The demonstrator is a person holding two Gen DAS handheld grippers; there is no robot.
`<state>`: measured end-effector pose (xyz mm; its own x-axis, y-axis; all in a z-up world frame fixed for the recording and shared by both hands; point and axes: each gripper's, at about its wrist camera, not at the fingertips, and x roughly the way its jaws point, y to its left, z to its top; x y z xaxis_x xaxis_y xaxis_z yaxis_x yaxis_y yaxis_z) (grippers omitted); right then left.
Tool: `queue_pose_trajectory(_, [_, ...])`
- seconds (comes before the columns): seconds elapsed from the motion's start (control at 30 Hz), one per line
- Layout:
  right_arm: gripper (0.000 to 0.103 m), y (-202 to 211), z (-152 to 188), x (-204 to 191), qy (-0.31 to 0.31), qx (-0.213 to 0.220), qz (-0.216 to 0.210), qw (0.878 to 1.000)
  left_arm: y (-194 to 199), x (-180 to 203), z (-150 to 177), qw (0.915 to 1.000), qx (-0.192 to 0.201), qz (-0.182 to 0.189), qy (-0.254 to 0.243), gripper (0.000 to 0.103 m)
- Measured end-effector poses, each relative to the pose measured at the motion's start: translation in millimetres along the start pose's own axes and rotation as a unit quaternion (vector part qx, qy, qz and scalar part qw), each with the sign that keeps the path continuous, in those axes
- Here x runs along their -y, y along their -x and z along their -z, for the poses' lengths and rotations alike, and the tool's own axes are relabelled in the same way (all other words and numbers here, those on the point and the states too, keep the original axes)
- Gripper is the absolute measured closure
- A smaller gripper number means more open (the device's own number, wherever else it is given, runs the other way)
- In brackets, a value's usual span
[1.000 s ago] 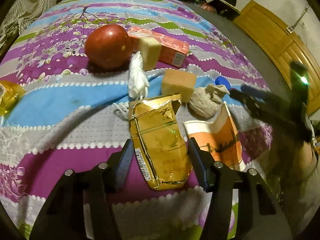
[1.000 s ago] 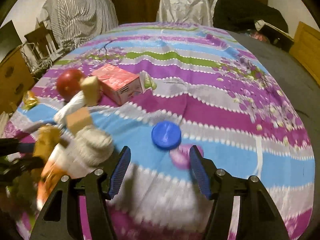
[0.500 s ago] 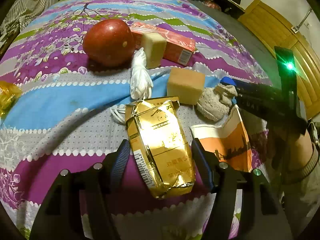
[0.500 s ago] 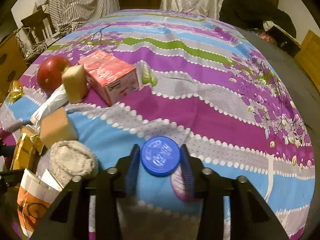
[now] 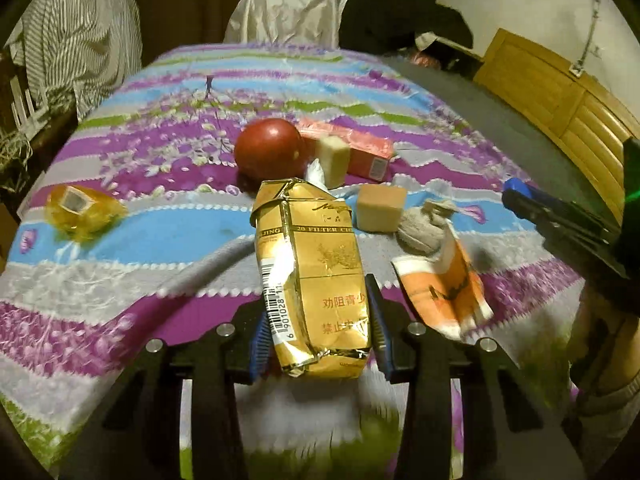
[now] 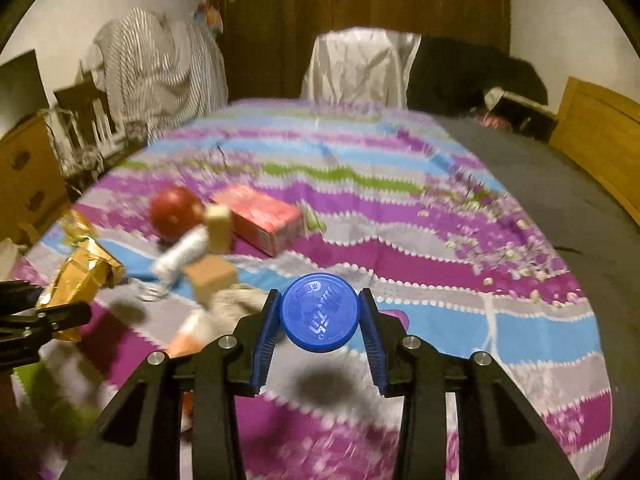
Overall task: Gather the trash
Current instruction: 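Grasp the gold cigarette pack with the left tool while the right tool grasps the blue bottle cap, then lift the cigarette pack and bottle cap and carry both toward the white bucket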
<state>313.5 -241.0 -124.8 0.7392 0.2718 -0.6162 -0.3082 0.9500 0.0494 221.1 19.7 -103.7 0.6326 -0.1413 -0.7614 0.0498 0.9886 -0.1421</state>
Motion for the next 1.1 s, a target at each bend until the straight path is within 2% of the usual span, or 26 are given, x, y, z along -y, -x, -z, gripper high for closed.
queue_pose_trajectory(0.13, [0.062,47,13,-13,-0.008,0.019,-0.026,0.999,24,-13,21,0.9995,-0.005,0.032,0.005,0.063])
queue_pose_trajectory(0.23, [0.062,75,26,-24,-0.013,0.031,-0.035,0.999,36,-27,35,0.9994,-0.001,0.026,0.022,0.063])
queue_pose_trajectory(0.3, [0.062,93,32,-32,-0.022,0.047,-0.035,0.998,52,-28,40,0.9994,0.019,0.018,0.023,0.063])
queue_pose_trajectory(0.4, [0.062,123,38,-54,-0.019,0.080,-0.030,0.996,83,-17,42,0.9972,0.074,-0.002,0.009,0.063])
queue_pose_trajectory(0.5, [0.062,159,40,-77,-0.004,0.122,-0.016,0.992,121,-3,45,0.9901,0.139,-0.021,0.002,0.063])
queue_pose_trajectory(0.77, [0.062,240,49,-103,-0.008,0.204,0.018,0.979,183,29,55,0.9690,0.243,-0.041,-0.022,0.063])
queue_pose_trajectory(0.93, [0.062,275,59,-115,-0.003,0.228,0.032,0.973,197,47,64,0.9636,0.262,-0.037,-0.039,0.063])
queue_pose_trajectory(1.1, [0.062,294,64,-117,-0.005,0.234,0.034,0.972,206,53,69,0.9609,0.271,-0.035,-0.047,0.063])
